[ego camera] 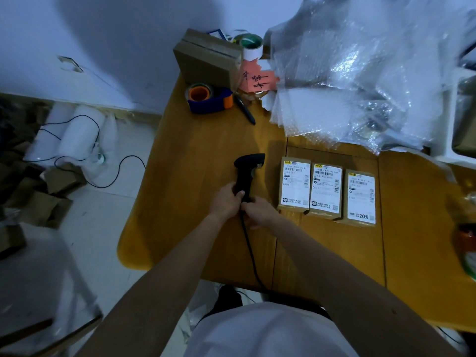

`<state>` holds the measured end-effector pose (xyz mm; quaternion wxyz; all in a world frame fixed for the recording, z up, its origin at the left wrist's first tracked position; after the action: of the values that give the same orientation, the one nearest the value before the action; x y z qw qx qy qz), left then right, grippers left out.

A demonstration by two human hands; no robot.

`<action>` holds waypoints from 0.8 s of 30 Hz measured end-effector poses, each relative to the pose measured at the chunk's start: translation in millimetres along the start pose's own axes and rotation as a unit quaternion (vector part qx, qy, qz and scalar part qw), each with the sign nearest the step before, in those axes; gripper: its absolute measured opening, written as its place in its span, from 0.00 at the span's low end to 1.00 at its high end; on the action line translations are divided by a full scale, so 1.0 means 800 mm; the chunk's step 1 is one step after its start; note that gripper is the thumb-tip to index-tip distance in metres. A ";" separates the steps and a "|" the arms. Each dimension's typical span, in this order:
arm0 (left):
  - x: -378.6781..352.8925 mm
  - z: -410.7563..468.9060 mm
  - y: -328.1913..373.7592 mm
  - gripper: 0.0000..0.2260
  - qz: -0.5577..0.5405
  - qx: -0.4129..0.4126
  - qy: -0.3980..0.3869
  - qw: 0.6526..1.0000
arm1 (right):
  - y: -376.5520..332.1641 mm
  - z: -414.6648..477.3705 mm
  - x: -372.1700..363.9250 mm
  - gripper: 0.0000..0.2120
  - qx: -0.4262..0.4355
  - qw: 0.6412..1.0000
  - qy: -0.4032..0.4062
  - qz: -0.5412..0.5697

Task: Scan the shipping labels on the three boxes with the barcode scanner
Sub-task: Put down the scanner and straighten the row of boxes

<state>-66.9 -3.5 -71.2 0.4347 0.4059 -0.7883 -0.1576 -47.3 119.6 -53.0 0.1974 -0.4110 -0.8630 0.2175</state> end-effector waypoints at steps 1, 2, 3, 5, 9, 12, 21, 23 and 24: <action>0.000 0.000 0.001 0.18 0.015 -0.009 0.004 1.000 | 0.001 0.001 0.000 0.19 0.003 1.000 -0.001 -0.002; 0.000 0.000 0.001 0.18 0.028 -0.016 0.006 0.999 | 0.001 0.001 0.000 0.19 0.004 1.000 -0.001 -0.003; 0.000 0.002 -0.001 0.18 0.034 -0.020 0.004 0.999 | 0.002 0.000 0.000 0.19 0.006 1.000 -0.002 -0.003; -0.001 0.003 -0.004 0.18 0.031 -0.024 0.000 0.999 | 0.002 -0.002 -0.001 0.20 0.011 1.000 -0.002 -0.006; -0.002 0.003 -0.010 0.26 0.010 0.013 -0.012 1.000 | 0.004 -0.005 -0.001 0.22 0.008 1.000 0.000 -0.008; -0.003 0.003 -0.014 0.29 0.005 0.037 -0.023 0.999 | 0.008 -0.005 -0.001 0.22 0.008 1.000 0.001 -0.009; -0.001 -0.015 -0.012 0.26 -0.037 0.042 -0.004 0.998 | 0.014 -0.017 0.003 0.23 0.023 0.999 0.025 -0.008; -0.002 -0.021 -0.010 0.23 -0.044 0.039 0.008 0.998 | 0.016 -0.025 0.006 0.19 0.029 0.999 0.045 -0.003; -0.001 -0.025 -0.008 0.20 -0.042 0.033 0.016 0.998 | 0.017 -0.029 0.007 0.17 0.036 0.998 0.052 0.001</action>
<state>-47.0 -4.4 -64.1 0.4269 0.4555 -0.7680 -0.1429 -30.1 136.7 -40.5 0.2567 -0.4151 -0.8429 0.2267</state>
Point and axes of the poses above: each hand's wrist, its own z-axis towards the middle knuckle, its own x-axis out of the back of the hand, y = z × x, the point moved 5 cm from there along z, towards the middle knuckle, and after that the axes turned 3 degrees about -y, right-handed, at the moved point
